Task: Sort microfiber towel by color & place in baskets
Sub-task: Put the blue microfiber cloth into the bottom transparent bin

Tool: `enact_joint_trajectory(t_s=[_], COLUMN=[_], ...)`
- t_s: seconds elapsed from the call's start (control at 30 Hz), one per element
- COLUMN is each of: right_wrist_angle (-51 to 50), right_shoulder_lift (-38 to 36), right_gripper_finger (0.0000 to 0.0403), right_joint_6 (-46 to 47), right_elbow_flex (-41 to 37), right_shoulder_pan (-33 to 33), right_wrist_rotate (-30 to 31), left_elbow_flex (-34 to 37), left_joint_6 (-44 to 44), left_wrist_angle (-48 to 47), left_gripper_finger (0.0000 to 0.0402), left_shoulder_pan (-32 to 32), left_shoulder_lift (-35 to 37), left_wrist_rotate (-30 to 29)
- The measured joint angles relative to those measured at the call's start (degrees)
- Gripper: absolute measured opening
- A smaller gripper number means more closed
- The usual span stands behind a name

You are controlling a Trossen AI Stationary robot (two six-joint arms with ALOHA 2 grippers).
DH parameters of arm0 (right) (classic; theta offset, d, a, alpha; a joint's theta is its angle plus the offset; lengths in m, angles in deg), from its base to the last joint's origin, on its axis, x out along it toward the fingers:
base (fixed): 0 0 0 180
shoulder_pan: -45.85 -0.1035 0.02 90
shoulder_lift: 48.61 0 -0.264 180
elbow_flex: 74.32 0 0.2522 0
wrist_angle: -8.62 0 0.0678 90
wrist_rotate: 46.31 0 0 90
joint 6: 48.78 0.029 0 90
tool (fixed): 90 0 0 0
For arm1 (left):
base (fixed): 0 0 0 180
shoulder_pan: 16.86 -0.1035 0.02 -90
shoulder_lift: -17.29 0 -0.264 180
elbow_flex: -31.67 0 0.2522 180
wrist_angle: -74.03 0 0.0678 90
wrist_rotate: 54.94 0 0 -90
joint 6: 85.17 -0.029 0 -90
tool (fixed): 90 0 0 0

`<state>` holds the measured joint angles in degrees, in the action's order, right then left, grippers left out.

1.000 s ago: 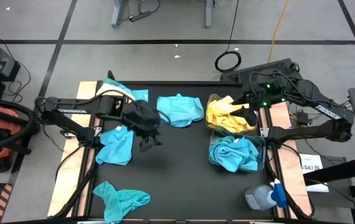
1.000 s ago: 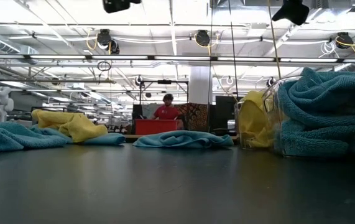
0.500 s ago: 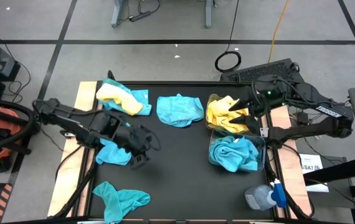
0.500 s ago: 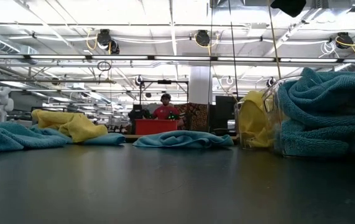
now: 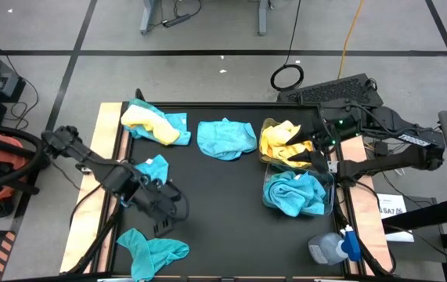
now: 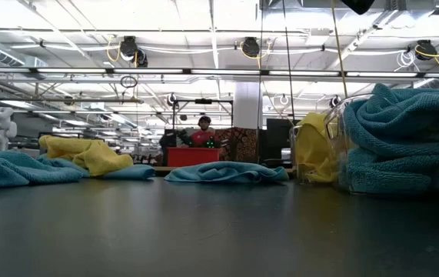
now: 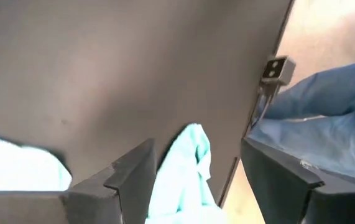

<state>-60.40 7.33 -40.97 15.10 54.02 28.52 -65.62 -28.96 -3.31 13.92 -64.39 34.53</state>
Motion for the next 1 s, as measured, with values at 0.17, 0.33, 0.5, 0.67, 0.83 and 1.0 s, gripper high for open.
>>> enact_joint_trajectory(t_s=[0.17,0.33,0.5,0.67,0.83,1.0], right_wrist_angle=[0.25,0.23,0.22,0.21,0.21,0.19], right_shoulder_lift=[0.00,0.00,0.00,0.02,0.01,0.02], right_gripper_finger=[0.0260,0.0260,0.0260,0.0260,0.0260,0.0260], right_joint_6=[0.02,-0.07,-0.09,0.33,0.48,1.14], right_elbow_flex=[0.00,0.00,0.00,-0.02,-0.02,-0.02], right_shoulder_pan=[-1.42,-2.92,-4.54,-5.81,-6.91,-7.97], right_wrist_rotate=[0.01,0.01,0.01,0.04,0.06,0.08], left_elbow_flex=[0.53,0.53,0.53,0.53,0.53,0.53], left_joint_6=[3.58,4.37,5.05,7.07,13.20,23.09], left_wrist_angle=[0.57,3.41,4.22,4.55,3.82,3.70], left_gripper_finger=[0.0239,0.0239,0.0239,0.0239,0.0239,0.0244], left_shoulder_pan=[4.37,8.40,12.01,15.56,19.51,23.87], left_shoulder_lift=[-2.04,-5.70,-10.31,-14.45,-17.77,-20.41], left_wrist_rotate=[0.00,0.04,1.03,2.43,2.40,1.90])
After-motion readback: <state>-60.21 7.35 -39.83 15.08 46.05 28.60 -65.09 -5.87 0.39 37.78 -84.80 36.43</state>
